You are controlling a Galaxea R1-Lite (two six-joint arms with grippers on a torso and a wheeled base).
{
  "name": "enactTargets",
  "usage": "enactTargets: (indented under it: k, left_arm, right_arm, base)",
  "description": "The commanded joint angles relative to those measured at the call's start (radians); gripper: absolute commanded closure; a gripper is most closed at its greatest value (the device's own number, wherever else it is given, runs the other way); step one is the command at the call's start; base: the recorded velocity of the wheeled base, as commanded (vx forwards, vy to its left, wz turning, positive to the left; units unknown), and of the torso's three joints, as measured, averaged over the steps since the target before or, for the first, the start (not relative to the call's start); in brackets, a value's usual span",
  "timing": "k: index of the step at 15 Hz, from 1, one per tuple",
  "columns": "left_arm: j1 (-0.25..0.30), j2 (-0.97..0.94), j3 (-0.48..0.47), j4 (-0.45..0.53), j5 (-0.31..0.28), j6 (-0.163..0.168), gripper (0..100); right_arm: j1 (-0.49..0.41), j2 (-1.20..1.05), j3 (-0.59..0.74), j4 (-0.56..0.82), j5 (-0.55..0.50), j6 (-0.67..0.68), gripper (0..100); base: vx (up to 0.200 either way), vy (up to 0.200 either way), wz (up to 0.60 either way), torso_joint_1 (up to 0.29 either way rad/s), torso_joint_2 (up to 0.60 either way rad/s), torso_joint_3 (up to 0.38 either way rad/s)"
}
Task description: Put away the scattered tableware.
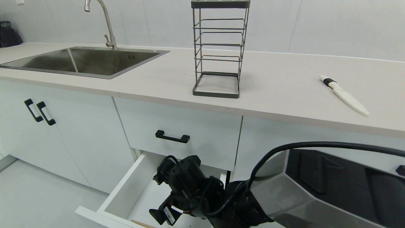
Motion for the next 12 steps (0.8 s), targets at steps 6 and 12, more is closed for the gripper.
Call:
enactTargets:
  k: [6, 12]
  left_arm:
    - [0.002, 0.001, -0.001, 0.0, 0.001, 0.0, 0]
    - [0.0, 0.001, 0.001, 0.0, 0.001, 0.0, 0]
  right_arm:
    - [0.047, -0.454, 0.601, -0.345, -0.049, 0.007, 0]
    - [0.024, -0.822, 0.946, -0.378, -0.045, 0.012, 0]
  base:
    - [0.0, 0.0, 0.0, 0.0, 0.0, 0.0]
    - [0.0, 0.0, 0.0, 0.0, 0.0, 0.0]
